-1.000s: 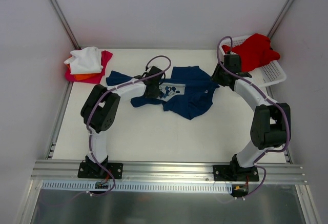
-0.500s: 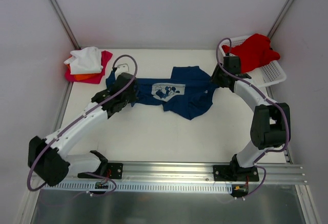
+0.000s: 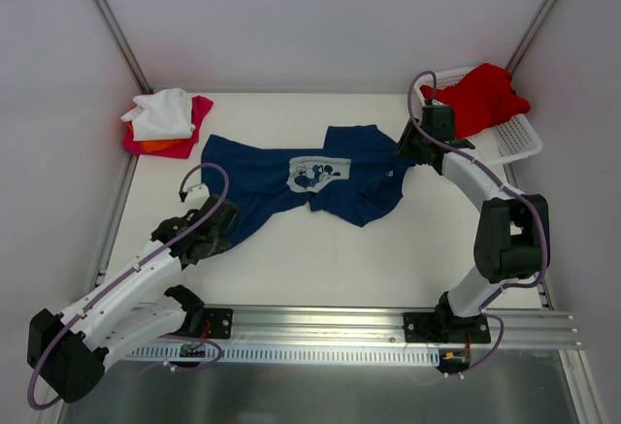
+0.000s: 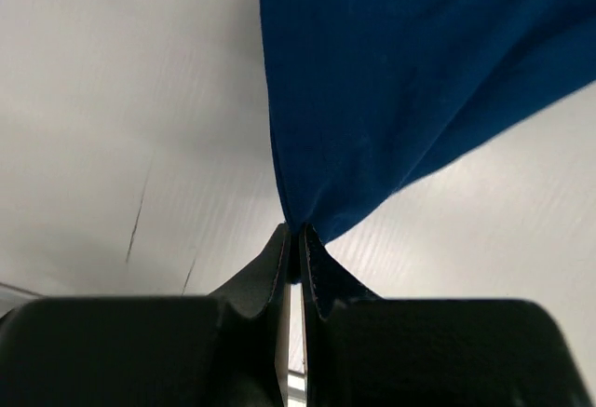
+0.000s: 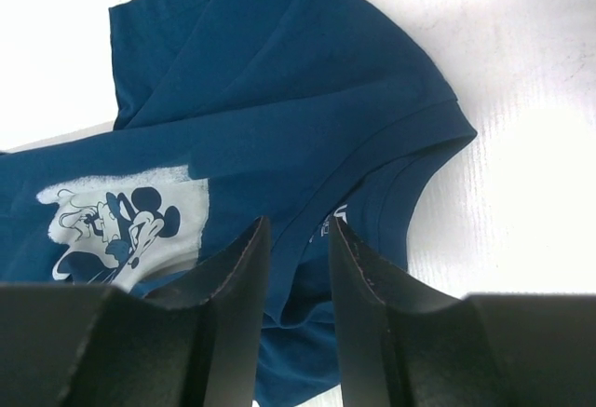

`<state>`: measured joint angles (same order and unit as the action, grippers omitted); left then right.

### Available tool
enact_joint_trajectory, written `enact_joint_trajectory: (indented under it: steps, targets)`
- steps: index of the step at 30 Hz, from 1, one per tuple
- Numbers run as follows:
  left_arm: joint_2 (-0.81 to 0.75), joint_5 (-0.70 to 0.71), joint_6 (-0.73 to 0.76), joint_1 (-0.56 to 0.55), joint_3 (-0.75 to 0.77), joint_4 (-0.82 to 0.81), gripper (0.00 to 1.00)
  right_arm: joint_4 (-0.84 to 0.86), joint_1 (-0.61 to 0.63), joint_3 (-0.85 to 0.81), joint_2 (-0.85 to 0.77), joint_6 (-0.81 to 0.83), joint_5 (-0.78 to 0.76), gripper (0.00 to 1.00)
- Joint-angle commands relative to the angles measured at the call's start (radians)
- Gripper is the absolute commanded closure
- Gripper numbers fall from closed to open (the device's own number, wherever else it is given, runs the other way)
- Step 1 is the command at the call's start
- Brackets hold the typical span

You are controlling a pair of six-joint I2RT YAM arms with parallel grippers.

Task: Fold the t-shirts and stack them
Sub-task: Flatten out the tshirt

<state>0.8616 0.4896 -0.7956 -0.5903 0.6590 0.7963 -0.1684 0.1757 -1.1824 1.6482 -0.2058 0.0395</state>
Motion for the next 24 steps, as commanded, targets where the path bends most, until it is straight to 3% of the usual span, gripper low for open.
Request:
enact_joint_trajectory:
  steps: [1, 6, 11, 12, 14, 17, 19, 24]
  targets:
    - [0.005, -0.010, -0.100, -0.008, -0.024, 0.073, 1.00, 0.021, 0.011, -0.020, -0.024, -0.009, 0.017, 0.65]
    - [0.128, 0.015, -0.143, -0.006, 0.008, 0.103, 1.00, 0.018, 0.013, -0.016, -0.039, -0.006, 0.016, 0.65]
    - [0.143, 0.033, -0.177, -0.008, 0.016, 0.136, 1.00, 0.012, 0.013, -0.013, -0.045, 0.002, 0.025, 0.65]
    - [0.145, 0.035, -0.180, -0.006, 0.016, 0.141, 0.90, 0.009, 0.013, -0.014, -0.044, 0.002, 0.028, 0.65]
    - [0.152, 0.037, -0.182, -0.006, 0.019, 0.146, 0.36, 0.009, 0.015, -0.011, -0.045, 0.003, 0.033, 0.65]
    - [0.148, 0.043, -0.182, -0.006, 0.021, 0.147, 0.20, 0.009, 0.016, -0.003, -0.047, 0.003, 0.036, 0.65]
    - [0.139, 0.050, -0.186, -0.008, 0.021, 0.146, 0.03, 0.009, 0.018, 0.000, -0.053, 0.006, 0.037, 0.65]
    - [0.087, 0.058, -0.186, -0.008, 0.019, 0.147, 0.01, -0.006, 0.036, 0.016, -0.074, 0.016, 0.054, 0.65]
